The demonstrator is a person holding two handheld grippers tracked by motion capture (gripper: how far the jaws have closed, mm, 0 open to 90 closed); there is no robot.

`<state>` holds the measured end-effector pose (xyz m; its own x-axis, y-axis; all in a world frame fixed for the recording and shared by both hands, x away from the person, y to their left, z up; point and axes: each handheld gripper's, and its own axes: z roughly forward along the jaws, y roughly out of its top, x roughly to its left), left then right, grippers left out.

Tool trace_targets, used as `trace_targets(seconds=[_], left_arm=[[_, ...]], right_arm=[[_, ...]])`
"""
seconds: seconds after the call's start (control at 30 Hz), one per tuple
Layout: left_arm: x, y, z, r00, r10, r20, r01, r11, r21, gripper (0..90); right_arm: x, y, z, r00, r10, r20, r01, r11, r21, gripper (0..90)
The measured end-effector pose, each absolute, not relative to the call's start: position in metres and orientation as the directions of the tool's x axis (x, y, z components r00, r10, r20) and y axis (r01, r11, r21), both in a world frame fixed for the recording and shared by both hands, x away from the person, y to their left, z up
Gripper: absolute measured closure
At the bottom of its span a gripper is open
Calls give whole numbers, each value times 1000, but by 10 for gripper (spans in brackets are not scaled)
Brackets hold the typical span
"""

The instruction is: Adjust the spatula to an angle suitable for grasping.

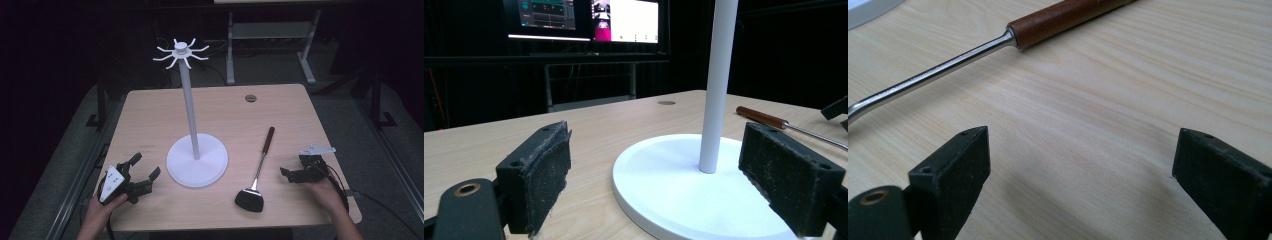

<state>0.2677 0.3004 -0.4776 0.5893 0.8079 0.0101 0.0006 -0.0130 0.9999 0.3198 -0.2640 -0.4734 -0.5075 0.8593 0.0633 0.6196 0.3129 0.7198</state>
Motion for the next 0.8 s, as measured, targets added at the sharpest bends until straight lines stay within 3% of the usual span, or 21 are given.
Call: trace_targets(seconds=[0.8], left_arm=[[268,301,-478,590,807,12,-1,-14,1000,126]], right_arm=[[352,-270,-450,-468,880,85,598,244,764,203]])
